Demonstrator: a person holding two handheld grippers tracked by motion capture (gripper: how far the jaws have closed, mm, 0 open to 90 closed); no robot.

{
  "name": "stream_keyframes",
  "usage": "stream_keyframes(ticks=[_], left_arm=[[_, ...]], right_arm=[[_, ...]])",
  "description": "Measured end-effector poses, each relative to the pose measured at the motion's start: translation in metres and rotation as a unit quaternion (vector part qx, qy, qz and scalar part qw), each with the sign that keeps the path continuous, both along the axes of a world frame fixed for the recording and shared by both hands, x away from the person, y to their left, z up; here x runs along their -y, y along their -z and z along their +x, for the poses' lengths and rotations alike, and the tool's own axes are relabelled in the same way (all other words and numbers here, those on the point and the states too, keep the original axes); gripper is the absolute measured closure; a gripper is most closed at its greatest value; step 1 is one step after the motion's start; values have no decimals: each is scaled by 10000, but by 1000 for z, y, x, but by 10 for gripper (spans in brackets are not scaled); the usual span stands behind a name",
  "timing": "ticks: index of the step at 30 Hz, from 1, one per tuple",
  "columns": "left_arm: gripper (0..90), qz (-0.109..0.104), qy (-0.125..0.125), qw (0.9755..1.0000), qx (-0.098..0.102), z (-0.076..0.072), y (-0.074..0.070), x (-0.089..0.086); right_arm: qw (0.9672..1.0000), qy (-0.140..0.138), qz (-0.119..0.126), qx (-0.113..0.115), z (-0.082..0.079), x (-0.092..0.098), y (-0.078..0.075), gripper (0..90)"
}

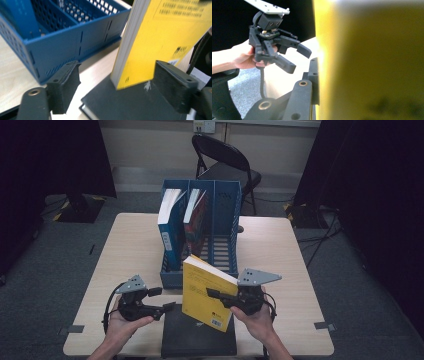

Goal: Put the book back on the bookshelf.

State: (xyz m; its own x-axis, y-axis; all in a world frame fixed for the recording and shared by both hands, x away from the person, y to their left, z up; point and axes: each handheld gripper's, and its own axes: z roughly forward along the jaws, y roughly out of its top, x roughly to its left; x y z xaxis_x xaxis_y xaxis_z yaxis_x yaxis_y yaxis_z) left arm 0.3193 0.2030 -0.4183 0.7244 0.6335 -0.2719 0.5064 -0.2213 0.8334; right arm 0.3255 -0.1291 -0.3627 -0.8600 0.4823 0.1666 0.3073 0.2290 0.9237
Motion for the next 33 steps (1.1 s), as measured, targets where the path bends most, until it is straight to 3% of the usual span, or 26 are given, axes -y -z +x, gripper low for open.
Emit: stream_keyframes(ticks=[2, 6, 8, 12, 18, 22, 25, 33], left_arm=[[181, 49, 11, 10000, -20, -1, 4, -5], [191, 154, -76, 9997, 182, 2, 11, -14], [203, -20, -53, 10000, -80, 6, 16, -17], [233, 188, -40, 9996, -202, 4, 23, -16], [229, 380, -12, 9992, -103, 3, 26, -8], [235, 491, -86, 9987, -122, 2, 29, -8], [225, 560, -206, 9982, -5, 1, 28, -9], [225, 486, -330, 9982, -67, 2, 28, -11]], right_arm=[[10000, 30, 9, -20, 1, 3, 0, 756], [10000, 81, -14, -25, 2, 6, 0, 756], [9999, 120, -18, -28, 2, 8, -1, 756], [9998, 178, -66, -2, 2, 12, -2, 756], [9991, 363, -221, 62, 4, 16, -11, 757], [9990, 420, -160, 40, 7, 21, -13, 757], [9988, 473, -113, 70, 9, 24, -17, 757], [9977, 658, 25, 156, 19, 27, -35, 757]])
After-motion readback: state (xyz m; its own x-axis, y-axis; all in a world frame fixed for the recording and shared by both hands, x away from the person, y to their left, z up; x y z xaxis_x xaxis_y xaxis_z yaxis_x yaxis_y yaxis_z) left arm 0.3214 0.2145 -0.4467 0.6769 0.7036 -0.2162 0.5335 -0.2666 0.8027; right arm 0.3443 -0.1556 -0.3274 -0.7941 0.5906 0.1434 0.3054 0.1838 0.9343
